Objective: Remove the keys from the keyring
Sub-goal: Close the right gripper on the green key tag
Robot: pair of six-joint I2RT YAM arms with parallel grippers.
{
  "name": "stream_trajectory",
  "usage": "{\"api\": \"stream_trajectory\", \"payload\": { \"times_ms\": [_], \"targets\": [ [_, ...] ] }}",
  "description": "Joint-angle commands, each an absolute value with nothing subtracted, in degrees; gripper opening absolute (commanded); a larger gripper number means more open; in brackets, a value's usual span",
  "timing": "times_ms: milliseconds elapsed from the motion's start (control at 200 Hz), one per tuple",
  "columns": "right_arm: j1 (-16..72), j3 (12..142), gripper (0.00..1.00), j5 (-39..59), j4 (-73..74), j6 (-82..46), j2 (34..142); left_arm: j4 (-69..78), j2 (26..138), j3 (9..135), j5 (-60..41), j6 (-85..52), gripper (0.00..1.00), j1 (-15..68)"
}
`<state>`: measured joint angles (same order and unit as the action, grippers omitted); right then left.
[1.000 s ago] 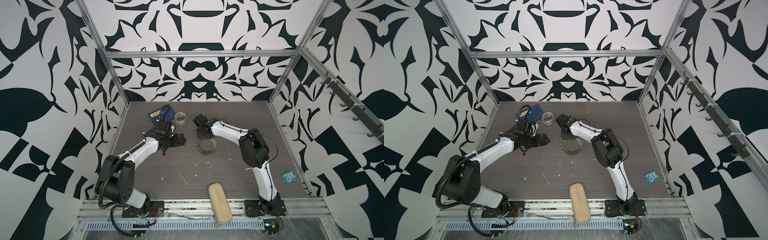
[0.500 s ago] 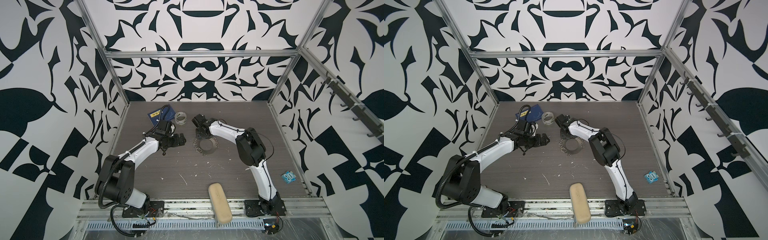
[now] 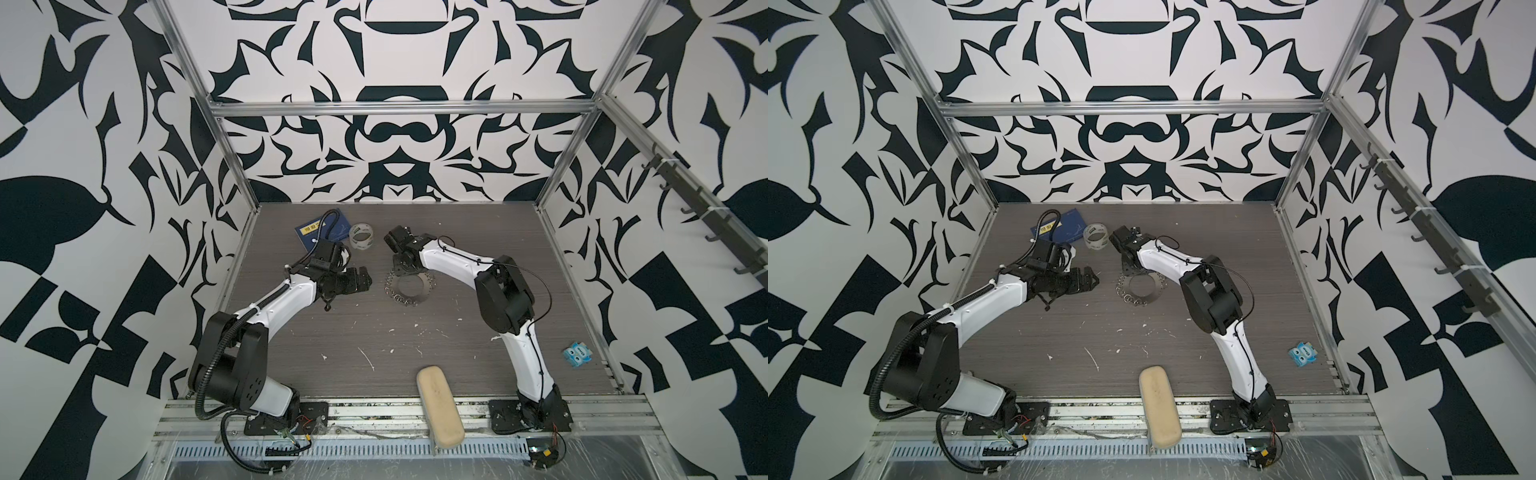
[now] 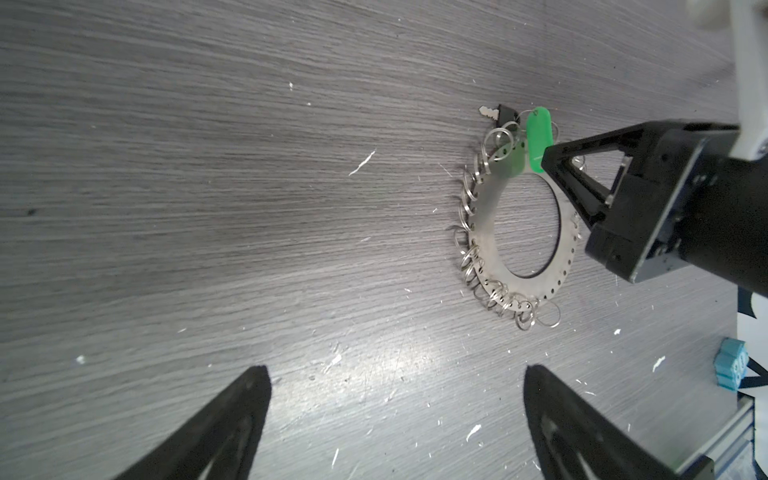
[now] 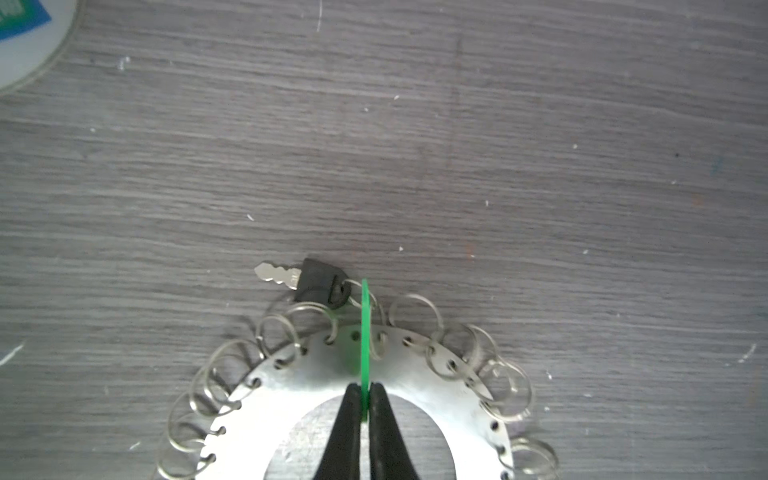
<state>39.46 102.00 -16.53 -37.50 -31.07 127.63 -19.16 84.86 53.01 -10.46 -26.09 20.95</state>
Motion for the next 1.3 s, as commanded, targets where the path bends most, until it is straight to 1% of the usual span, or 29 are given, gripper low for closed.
{"api": "stream_trajectory", "payload": {
  "times_ms": [0, 135, 320, 415, 515, 645, 705, 870, 985, 1205, 1295],
  "targets": [
    [39.27, 101.75, 0.18, -17.18, -38.31, -31.47, 124.46, -20.57, 83.56, 53.96, -10.46, -26.01, 0.99, 20.68],
    [39.20, 101.53, 0.28, -15.77, -36.57, -31.16, 124.58, -20.56, 83.92, 54.19, -10.67, -26.05, 0.99, 20.73],
    [39.13, 102.46, 0.28, -14.83, -36.50, -30.87, 126.07, -20.83, 84.21, 54.45, -10.62, -25.92, 0.99, 20.67],
    [39.01, 102.56, 0.25, -15.27, -36.63, -30.52, 126.62, -20.84, 84.31, 54.55, -10.40, -25.93, 0.99, 20.69],
    [38.87, 103.23, 0.24, -16.08, -37.49, -29.82, 127.29, -20.86, 84.35, 54.51, -10.42, -26.02, 0.99, 20.73],
    [38.95, 103.28, 0.33, -14.97, -37.27, -29.22, 126.73, -20.92, 84.36, 54.58, -10.46, -26.10, 0.99, 20.71],
    [38.92, 102.46, 0.34, -14.24, -36.04, -29.27, 125.90, -20.92, 84.38, 54.66, -10.39, -26.10, 0.99, 20.73],
    [38.85, 102.59, 0.33, -11.80, -34.56, -28.97, 126.49, -20.89, 84.64, 54.84, -10.59, -26.41, 0.99, 20.70],
    [38.91, 103.04, 0.30, -11.87, -34.55, -28.92, 127.35, -20.83, 84.72, 54.84, -10.66, -26.50, 0.99, 20.72],
    [38.68, 104.15, 0.29, -12.12, -34.78, -28.53, 128.73, -20.83, 84.81, 54.64, -10.55, -26.37, 0.99, 20.72],
    [38.43, 104.75, 0.27, -12.30, -35.06, -28.49, 129.26, -20.83, 84.90, 54.62, -10.55, -26.37, 0.99, 20.66]
  ]
}}
